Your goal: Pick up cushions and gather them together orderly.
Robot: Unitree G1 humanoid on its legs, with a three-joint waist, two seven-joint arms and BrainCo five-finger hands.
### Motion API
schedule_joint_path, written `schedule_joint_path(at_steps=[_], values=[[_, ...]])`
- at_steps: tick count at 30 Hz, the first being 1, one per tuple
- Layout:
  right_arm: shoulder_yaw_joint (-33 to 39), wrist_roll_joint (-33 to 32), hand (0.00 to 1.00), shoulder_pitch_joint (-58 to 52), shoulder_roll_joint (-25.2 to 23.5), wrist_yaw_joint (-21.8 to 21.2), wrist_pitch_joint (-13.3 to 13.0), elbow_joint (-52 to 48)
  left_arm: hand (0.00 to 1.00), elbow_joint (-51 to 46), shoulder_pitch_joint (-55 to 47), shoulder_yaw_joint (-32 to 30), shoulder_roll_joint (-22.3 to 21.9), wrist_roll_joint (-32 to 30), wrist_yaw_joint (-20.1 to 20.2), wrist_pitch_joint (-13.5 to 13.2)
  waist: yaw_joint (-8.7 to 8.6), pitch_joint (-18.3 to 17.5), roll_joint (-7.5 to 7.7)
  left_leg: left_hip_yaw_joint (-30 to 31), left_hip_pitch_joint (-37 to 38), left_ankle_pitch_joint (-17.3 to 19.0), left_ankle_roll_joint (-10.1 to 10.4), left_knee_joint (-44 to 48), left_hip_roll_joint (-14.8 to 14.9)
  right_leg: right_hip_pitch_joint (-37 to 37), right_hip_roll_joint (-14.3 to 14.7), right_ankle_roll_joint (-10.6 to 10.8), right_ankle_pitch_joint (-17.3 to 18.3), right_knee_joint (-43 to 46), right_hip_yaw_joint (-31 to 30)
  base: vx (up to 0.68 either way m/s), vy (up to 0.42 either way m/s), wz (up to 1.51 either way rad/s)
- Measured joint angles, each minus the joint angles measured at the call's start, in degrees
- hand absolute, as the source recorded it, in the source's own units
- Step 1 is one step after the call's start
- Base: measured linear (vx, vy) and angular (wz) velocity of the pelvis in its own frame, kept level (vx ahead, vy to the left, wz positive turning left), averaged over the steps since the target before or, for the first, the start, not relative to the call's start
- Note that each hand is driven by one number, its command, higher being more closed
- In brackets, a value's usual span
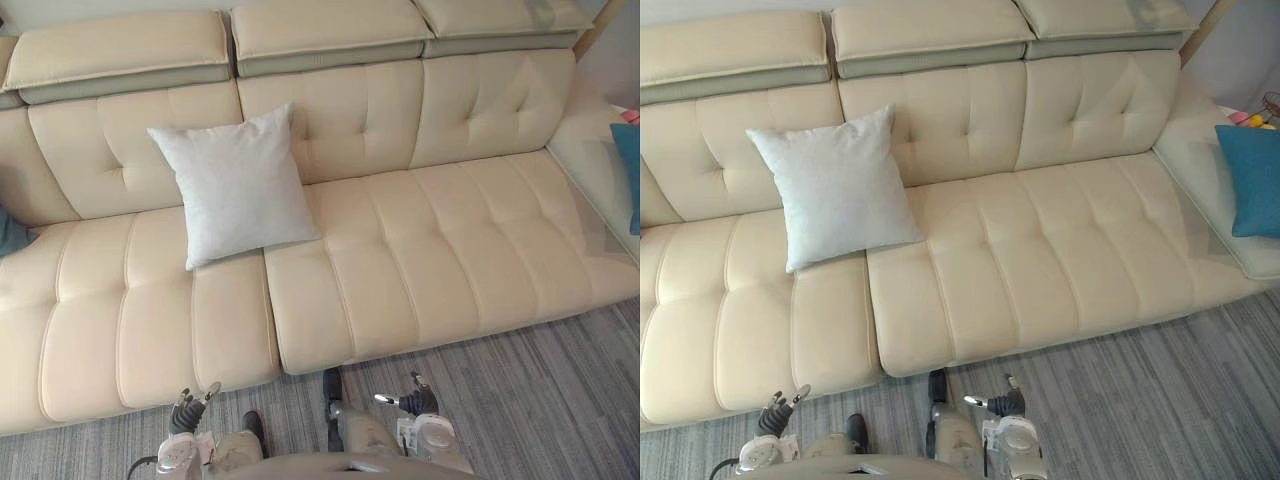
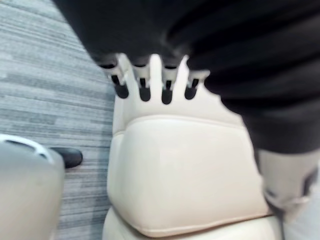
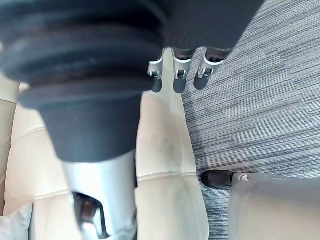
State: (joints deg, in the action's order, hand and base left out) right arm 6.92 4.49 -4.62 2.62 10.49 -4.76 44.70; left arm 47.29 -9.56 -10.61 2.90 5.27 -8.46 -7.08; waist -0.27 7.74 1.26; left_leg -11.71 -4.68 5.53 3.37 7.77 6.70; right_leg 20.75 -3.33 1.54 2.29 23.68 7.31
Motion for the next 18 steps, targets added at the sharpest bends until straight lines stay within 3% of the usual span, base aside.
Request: schedule_joint_path(at_steps=[1,2,3,5,6,7,8,11,13,18], values=[[0.0,-0.2,0.0,-0.2,-0.2,0.0,0.0,0.3,0.0,-0.1,0.0,0.3,0.4,-0.1,0.0,0.0,-0.09,-0.1,0.27,0.8,0.6,0.0,0.0,0.1,0.0,0.3,-1.2,0.4,2.2,5.4,0.8,0.08,-0.11,0.5],[0.0,-0.2,0.0,-1.1,-0.5,0.0,0.0,1.7,0.0,-0.4,-0.3,0.6,1.3,-0.6,0.0,0.2,-0.24,-0.6,1.29,2.1,0.7,-0.1,0.1,1.2,-1.1,-1.1,-4.4,2.6,5.0,10.2,1.0,0.06,-0.124,0.53],[0.0,-0.3,0.0,-1.3,-0.4,0.0,0.0,1.9,0.0,-0.7,0.1,0.2,1.8,-1.0,0.0,0.4,0.33,-1.3,2.85,2.3,-0.7,0.2,0.5,3.4,-1.7,-1.9,-4.0,2.9,5.2,9.1,1.0,0.02,-0.136,0.41],[0.0,-0.7,0.0,-0.3,0.2,0.1,-0.1,1.9,0.0,-0.7,0.5,0.2,0.8,-1.1,0.0,0.4,1.16,-1.4,2.43,2.4,-2.5,-0.8,0.4,2.8,-1.1,-4.4,-2.1,3.7,3.8,1.7,-0.3,-0.11,-0.035,-0.02],[0.2,-0.7,0.0,0.9,0.9,0.2,-0.1,1.8,0.0,-1.1,0.8,0.5,-0.1,-1.1,0.0,0.4,2.12,-2.0,0.7,2.0,-2.7,-2.4,0.3,0.8,-0.3,-6.8,-0.5,3.2,3.6,-4.6,-2.0,-0.09,-0.052,-0.06],[0.2,-0.7,0.0,2.1,1.3,0.6,0.0,1.8,0.0,-1.6,1.3,0.7,-0.2,-1.1,0.0,0.2,2.02,-1.7,1.08,1.9,-3.6,-2.4,0.7,0.1,-0.3,-6.3,-0.7,1.0,6.1,-3.8,-3.3,-0.09,-0.068,-0.05],[0.0,-0.8,0.0,3.8,1.1,0.7,0.0,2.0,0.0,-1.4,2.3,1.2,0.3,-1.0,-0.1,0.3,2.43,-0.4,1.63,2.0,-5.0,-2.9,1.0,1.4,-0.7,-6.1,-0.9,0.7,6.6,-5.0,-3.3,-0.1,-0.097,0.09],[0.2,-0.8,0.0,4.9,1.2,0.9,-0.1,1.3,0.0,-1.0,1.4,1.9,-0.7,-1.1,-0.1,0.4,3.43,1.6,-1.75,2.5,-6.2,-3.3,1.7,2.9,2.0,-10.9,2.5,-0.1,-0.3,-15.4,-2.7,-0.18,-0.052,-0.09],[0.6,-0.8,0.0,4.1,1.2,1.2,0.0,1.2,0.0,-0.4,1.4,2.1,-1.4,-1.3,0.0,0.6,3.13,2.2,-2.49,3.1,-6.1,-4.3,2.0,2.2,2.2,-12.2,2.7,-0.2,-2.1,-17.9,-1.8,-0.17,-0.032,0.08],[1.3,-1.9,0.0,2.5,1.1,1.5,0.0,1.1,0.0,-0.4,1.6,3.0,-2.0,-2.2,0.0,0.7,2.59,2.3,-1.63,2.3,-3.5,-6.7,2.2,-4.1,0.6,-12.2,1.4,0.0,-2.9,-18.8,-1.8,-0.14,0.014,0.08]])
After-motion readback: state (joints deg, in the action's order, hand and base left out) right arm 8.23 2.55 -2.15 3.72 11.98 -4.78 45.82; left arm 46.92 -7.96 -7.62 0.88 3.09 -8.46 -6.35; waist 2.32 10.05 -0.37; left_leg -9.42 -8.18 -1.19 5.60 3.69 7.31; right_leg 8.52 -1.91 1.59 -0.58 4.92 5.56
